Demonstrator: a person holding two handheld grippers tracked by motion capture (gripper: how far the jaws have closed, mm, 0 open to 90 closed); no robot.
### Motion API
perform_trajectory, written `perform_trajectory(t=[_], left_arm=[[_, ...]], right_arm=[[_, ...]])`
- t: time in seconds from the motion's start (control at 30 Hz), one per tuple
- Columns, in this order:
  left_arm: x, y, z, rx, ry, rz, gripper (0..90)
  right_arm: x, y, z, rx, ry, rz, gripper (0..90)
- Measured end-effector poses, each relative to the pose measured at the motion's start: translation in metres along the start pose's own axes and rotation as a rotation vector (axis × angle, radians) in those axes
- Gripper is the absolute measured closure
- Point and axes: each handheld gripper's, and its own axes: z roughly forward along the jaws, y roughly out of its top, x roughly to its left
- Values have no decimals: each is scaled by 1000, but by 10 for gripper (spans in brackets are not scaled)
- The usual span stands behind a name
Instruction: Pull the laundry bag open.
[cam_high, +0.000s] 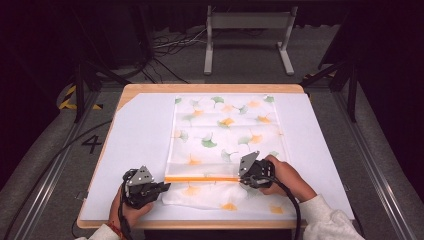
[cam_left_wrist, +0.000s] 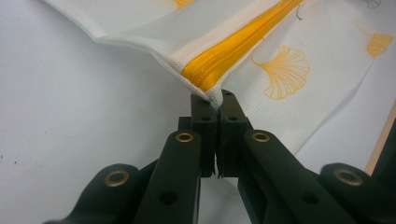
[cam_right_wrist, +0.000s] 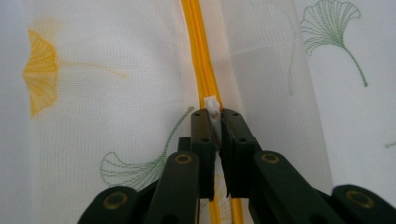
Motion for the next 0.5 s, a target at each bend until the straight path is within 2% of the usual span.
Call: perform_trajectory(t=[0.5], left_arm=[[-1,0,0,1,6,5,876]], right_arm=[[-2,-12,-6,15,-6,12,845]])
